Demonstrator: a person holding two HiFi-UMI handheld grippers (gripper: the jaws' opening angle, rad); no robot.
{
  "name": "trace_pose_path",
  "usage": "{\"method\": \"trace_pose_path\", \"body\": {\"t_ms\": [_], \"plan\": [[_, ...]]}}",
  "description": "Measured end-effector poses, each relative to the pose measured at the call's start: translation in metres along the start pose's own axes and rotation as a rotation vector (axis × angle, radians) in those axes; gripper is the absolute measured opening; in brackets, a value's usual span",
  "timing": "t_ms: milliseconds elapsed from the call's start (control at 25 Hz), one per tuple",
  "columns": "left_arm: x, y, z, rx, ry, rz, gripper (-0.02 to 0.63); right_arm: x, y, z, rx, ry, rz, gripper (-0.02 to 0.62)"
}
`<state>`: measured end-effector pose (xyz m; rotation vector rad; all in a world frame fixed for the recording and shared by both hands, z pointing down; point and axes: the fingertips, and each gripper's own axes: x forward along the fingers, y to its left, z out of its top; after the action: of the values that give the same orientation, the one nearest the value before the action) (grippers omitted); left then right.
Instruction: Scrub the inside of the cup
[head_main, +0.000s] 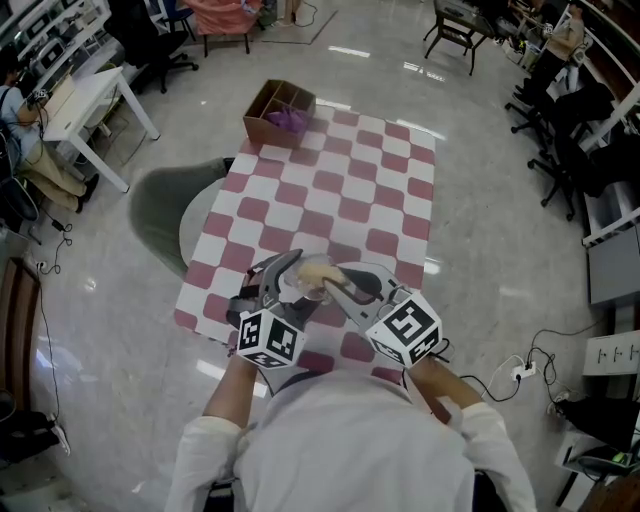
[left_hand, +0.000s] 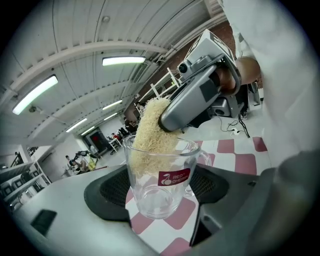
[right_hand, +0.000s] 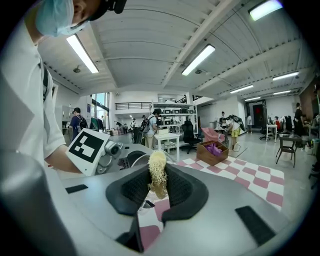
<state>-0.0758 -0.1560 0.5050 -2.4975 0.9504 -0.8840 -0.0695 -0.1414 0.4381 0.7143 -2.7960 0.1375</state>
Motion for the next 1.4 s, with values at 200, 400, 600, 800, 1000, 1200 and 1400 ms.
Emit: {"method": "trace_pose_path", "body": {"t_ms": [200,400,600,800,1000,1200,1400], "plan": [[-0.002,0.003,0.002,0.003,-0.007,0.006,0.36,-0.006,-0.009,-0.004,0.01,0.021,-0.033,0.087],[0.0,0.007,0.001,0.003,0.001,0.012,0.36,-0.006,0.007,-0.008,0.045,0.026,0.027,0.086],[0.001,0.0,0.002,0.013,0.0,-0.005,0.36,0.001,0.014,-0.005,0.036,0.023,0.048,0.086],[0.0,-0.008,0.003,0.02,0.0,-0.018,0.36,-0.001,-0.002,-0.003,0.017,0.033,-0.006,0.086],[0.0,-0.009,0.002,0.017,0.003,-0.018,0.36,-0.007,-0.013,-0.011,0.037,0.052,-0.052,0.087],[0.004,-0.009,-0.002,0.007,0.018,-0.011,0.36,-0.01,0.004,-0.022,0.058,0.083,0.002,0.086],[0.007,-0.009,0.0,-0.007,0.007,-0.024,0.36,-0.003,0.021,-0.017,0.078,0.058,0.065,0.086]]}}
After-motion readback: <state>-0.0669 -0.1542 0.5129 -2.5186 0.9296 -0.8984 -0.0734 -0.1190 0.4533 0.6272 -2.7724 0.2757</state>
